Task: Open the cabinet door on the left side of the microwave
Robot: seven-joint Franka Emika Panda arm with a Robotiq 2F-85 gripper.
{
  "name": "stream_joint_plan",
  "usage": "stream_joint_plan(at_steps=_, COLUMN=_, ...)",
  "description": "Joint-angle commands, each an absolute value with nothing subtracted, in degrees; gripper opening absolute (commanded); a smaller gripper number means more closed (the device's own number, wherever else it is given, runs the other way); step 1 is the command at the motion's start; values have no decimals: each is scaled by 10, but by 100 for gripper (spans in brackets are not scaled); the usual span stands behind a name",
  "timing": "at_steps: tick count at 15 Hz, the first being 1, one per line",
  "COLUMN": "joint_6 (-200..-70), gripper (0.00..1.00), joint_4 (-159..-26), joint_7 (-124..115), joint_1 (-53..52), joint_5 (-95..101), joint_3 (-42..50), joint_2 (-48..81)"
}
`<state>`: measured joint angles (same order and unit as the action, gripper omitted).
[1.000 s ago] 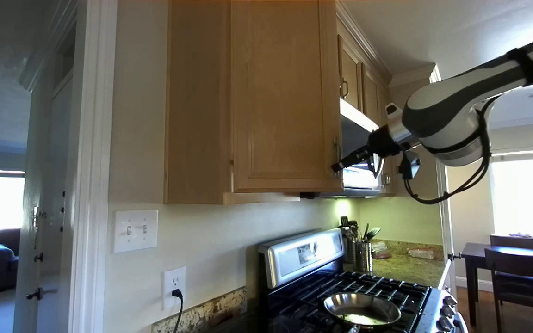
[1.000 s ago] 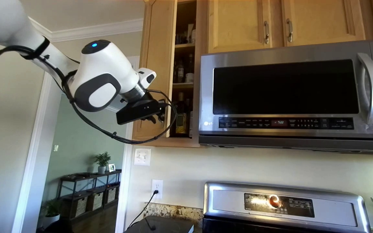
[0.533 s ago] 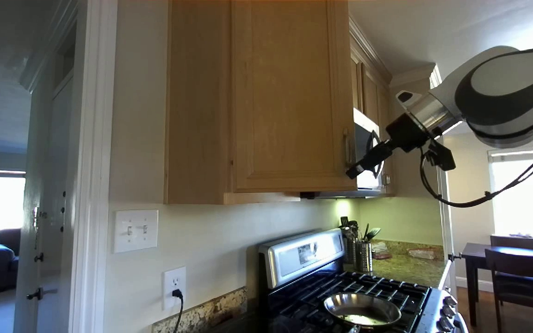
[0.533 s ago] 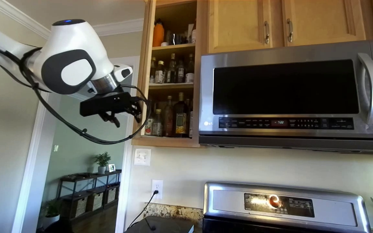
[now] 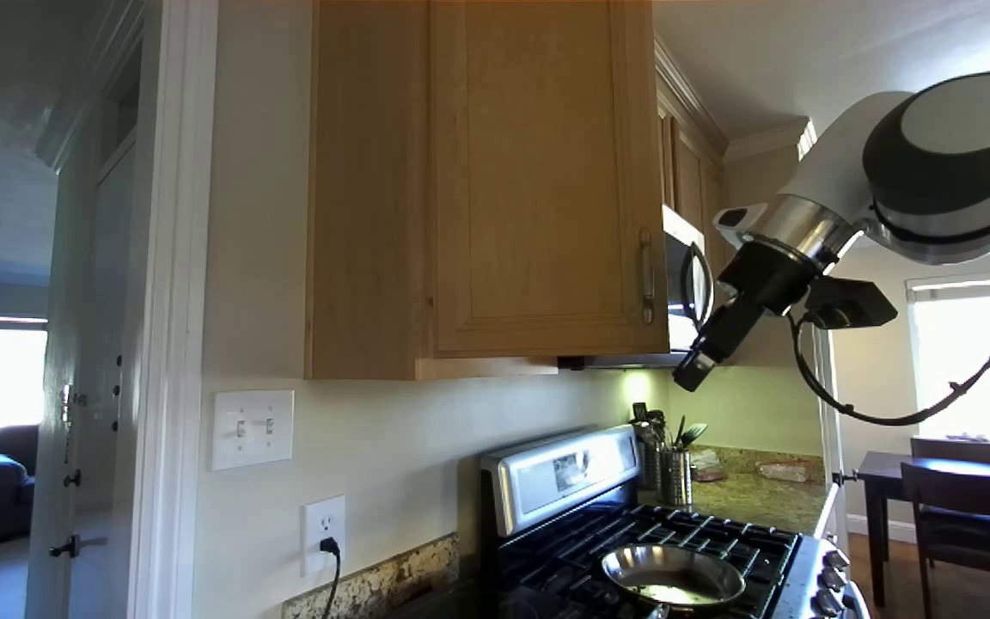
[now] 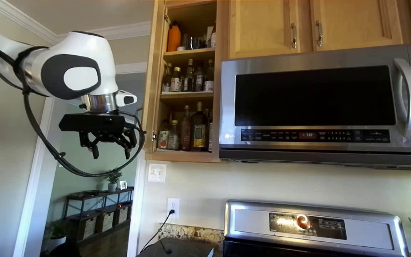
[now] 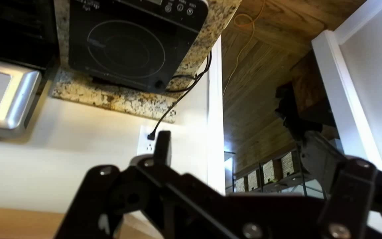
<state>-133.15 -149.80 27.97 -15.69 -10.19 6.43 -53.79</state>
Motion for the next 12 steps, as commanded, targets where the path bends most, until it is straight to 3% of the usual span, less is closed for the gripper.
stream_joint_plan(at_steps=1, joint_6=-1265, gripper=100, joint_4=-1483, joint_7=243, joint_1=-152, joint_5=-99, joint_3=69, joint_2=-509)
stream_joint_plan(at_steps=12, joint_6=-1153, gripper=100, joint_4=-1470, joint_7=253, joint_1=-33, joint_5=20, joint_3=89, joint_2=-529)
